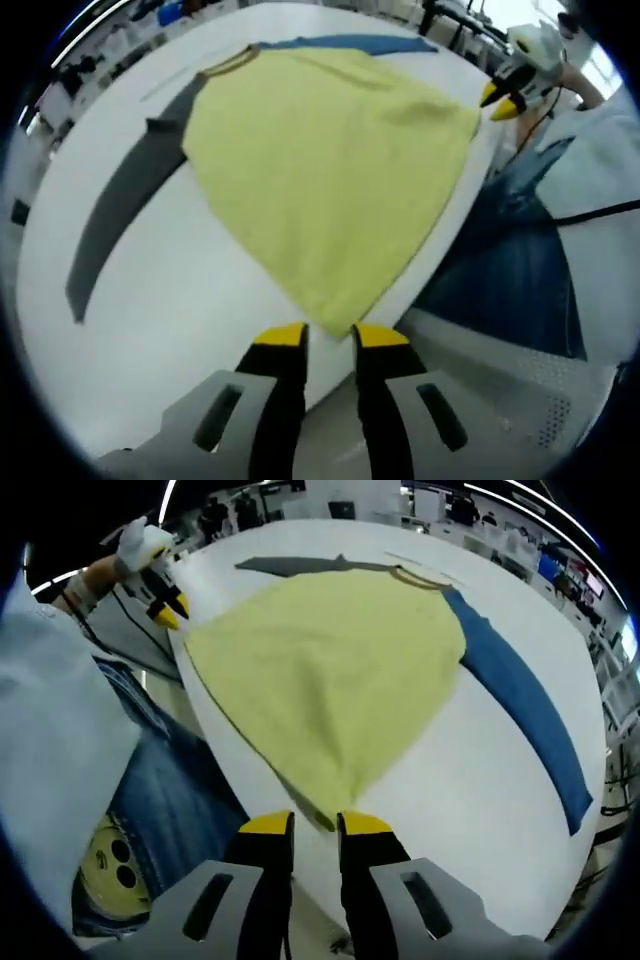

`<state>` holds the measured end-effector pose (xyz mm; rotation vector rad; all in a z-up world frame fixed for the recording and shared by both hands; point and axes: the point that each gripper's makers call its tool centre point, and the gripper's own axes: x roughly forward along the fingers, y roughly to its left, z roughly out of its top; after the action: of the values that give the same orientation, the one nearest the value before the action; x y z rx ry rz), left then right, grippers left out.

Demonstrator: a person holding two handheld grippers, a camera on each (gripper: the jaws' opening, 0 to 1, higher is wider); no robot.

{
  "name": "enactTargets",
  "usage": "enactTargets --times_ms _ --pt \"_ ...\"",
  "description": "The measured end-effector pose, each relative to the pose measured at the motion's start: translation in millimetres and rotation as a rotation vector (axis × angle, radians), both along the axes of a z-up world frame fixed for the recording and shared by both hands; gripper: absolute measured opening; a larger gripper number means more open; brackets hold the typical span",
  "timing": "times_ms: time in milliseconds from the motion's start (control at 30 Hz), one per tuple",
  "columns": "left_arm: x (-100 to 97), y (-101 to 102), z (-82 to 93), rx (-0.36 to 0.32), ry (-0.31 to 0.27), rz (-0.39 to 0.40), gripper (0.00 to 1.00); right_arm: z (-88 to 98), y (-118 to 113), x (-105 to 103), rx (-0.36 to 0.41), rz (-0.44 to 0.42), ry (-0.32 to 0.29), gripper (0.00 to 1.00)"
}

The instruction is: Fold the garment on the visible template until the final outline fits inside the template.

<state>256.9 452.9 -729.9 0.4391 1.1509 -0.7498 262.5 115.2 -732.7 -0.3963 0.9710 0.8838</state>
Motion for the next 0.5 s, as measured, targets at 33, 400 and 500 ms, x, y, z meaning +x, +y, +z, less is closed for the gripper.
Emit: enactTargets --times_ms 33,400,500 --pt "0.8 -0.6 1.1 -0.005 -0.004 0.002 0.15 2.0 0.0 1.6 0.004 -0.004 -0.006 0.18" --pt "15.9 -6.8 22.6 -0.039 -0.067 0.074 0.21 19.0 -3.1 20.4 0.028 -0.037 -0.061 0.24" --pt "17.8 -9.4 27.7 -0.050 -0.077 0.077 0.22 25.3 -3.6 24.0 0.043 -0.047 -0.076 0.26"
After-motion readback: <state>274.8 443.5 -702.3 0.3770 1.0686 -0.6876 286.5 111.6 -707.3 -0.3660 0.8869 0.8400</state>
